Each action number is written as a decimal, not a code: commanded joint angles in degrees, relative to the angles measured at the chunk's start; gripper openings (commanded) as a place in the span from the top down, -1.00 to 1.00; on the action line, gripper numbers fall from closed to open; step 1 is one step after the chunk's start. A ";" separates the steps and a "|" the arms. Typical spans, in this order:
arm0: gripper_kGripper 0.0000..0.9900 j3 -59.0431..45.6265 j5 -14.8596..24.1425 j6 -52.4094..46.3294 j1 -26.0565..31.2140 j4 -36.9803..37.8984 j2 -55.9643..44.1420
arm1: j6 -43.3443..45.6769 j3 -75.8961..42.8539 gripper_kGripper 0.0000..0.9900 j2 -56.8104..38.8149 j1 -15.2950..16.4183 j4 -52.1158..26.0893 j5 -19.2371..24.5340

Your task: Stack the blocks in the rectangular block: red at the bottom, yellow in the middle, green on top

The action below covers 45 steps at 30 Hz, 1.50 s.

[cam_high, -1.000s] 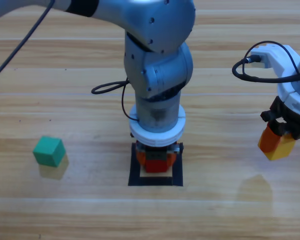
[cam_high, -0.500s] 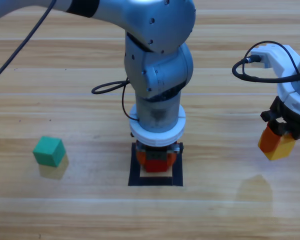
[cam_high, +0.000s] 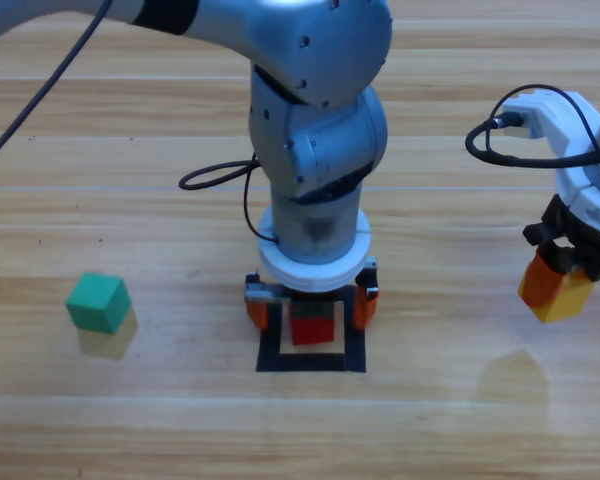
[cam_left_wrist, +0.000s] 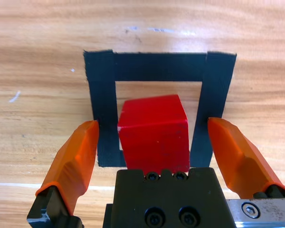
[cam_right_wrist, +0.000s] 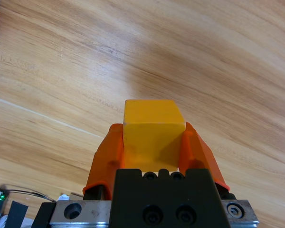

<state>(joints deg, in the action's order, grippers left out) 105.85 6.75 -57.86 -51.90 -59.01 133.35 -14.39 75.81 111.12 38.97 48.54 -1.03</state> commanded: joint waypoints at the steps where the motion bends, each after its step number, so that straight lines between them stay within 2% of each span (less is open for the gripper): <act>1: -0.97 -0.73 3.71 -1.81 -0.84 0.47 -5.47 | -1.52 -1.28 1.00 -1.17 -0.65 -1.00 1.38; 6: -0.97 -3.11 9.33 -2.60 -0.84 0.21 -17.95 | -4.51 -0.31 1.00 -1.52 1.02 -0.03 2.96; 9: -0.97 -6.27 11.80 -2.16 -0.84 0.30 -25.07 | -7.24 1.36 1.00 -1.25 3.04 1.29 4.10; 13: -0.96 -14.27 15.66 -0.76 -1.10 2.05 -34.74 | -10.84 5.84 1.00 1.56 6.73 4.10 4.63; 16: -0.96 -23.67 18.91 2.85 -2.16 6.62 -44.84 | -13.74 10.50 1.00 4.46 9.46 6.39 4.72; 19: -0.96 -35.45 19.00 8.21 -2.16 13.30 -57.50 | -15.85 14.89 1.00 6.92 11.30 8.23 4.37; 22: -0.97 -47.58 15.49 14.97 -2.07 20.60 -72.18 | -17.52 20.78 1.00 10.00 13.06 10.87 4.10; 25: -0.96 -51.36 14.08 21.57 -2.07 22.01 -80.61 | -18.84 26.84 1.00 13.69 14.29 13.24 3.22; 28: -0.96 -53.64 13.64 24.47 -2.16 22.53 -81.84 | -19.98 31.85 1.00 17.38 14.91 15.26 2.70; 38: -0.96 -57.25 11.00 23.85 -2.07 26.31 -79.74 | -21.12 40.99 1.00 24.23 18.33 17.46 2.08; 45: -0.96 -59.09 9.16 23.41 -2.07 28.51 -79.30 | -21.83 46.97 1.00 27.66 19.39 20.27 2.26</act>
<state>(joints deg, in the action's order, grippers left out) 49.34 16.63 -33.88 -52.96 -32.54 53.73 -35.75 120.29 133.21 55.90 66.58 1.42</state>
